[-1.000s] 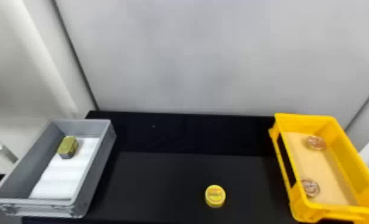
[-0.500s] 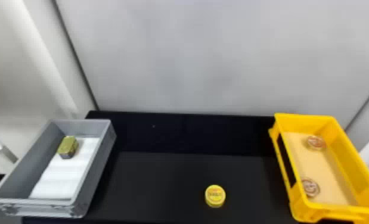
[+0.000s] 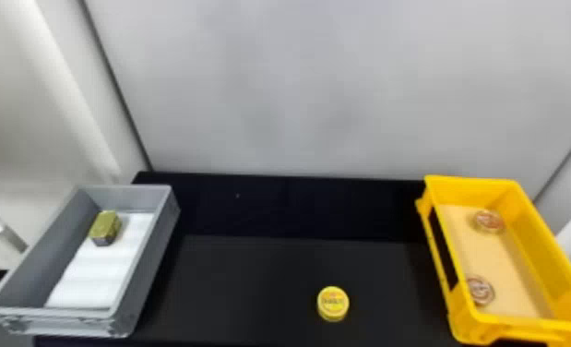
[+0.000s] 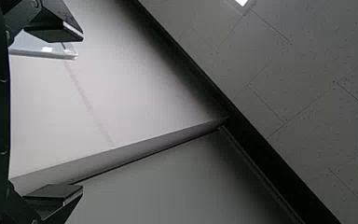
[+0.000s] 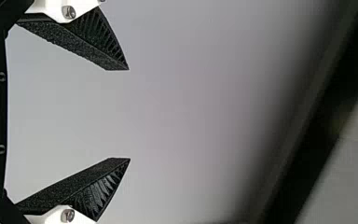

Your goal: Pick up the round yellow can and place it in the yellow rectangular box

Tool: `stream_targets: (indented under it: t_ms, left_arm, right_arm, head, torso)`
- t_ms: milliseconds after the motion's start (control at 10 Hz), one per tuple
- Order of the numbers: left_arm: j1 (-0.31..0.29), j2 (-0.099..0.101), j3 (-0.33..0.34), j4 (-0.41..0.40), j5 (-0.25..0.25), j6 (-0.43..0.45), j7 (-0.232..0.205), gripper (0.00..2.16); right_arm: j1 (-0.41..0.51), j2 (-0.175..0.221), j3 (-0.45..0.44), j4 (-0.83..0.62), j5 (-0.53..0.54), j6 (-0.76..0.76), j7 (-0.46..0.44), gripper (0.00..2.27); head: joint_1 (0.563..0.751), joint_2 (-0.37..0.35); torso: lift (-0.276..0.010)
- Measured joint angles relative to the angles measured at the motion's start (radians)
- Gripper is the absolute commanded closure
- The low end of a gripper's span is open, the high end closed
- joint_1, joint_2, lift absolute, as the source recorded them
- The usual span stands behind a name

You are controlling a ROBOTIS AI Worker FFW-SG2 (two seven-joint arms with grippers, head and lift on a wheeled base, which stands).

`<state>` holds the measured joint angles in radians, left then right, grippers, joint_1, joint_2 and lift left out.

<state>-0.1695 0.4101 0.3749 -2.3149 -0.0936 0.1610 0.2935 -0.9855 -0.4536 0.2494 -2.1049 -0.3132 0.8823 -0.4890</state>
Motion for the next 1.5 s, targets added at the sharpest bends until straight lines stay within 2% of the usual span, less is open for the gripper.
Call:
stream_targets:
  t_ms: [200,400,700,900,1100,1500]
  left_arm:
    - [0.002,-0.003,-0.004,0.003,0.000,0.001,0.000,0.13]
    - [0.002,-0.008,-0.014,0.010,0.001,0.001,0.000,0.13]
    - [-0.003,-0.009,-0.028,0.019,0.009,0.001,-0.002,0.13]
    - [-0.003,-0.008,-0.031,0.022,0.012,0.000,-0.002,0.13]
    - [-0.003,-0.008,-0.031,0.027,0.019,-0.002,-0.002,0.13]
    - [0.000,-0.011,-0.034,0.041,0.041,-0.009,-0.004,0.13]
  right_arm:
    - [-0.024,0.053,-0.053,0.073,-0.113,0.210,0.031,0.08]
    - [0.019,0.082,-0.072,0.167,-0.228,0.319,0.084,0.08]
    - [0.215,0.166,-0.096,0.250,-0.285,0.339,0.167,0.09]
    - [0.322,0.215,-0.076,0.297,-0.292,0.366,0.219,0.06]
    - [0.379,0.230,-0.038,0.335,-0.304,0.433,0.252,0.03]
    - [0.508,0.232,-0.032,0.369,-0.434,0.580,0.269,0.03]
  head:
    - [0.694,0.054]
    - [0.694,0.054]
    - [0.694,0.054]
    - [0.694,0.054]
    - [0.694,0.054]
    - [0.694,0.054]
  torso:
    - [-0.003]
    - [-0.003]
    - [-0.003]
    - [-0.003]
    - [-0.003]
    - [-0.003]
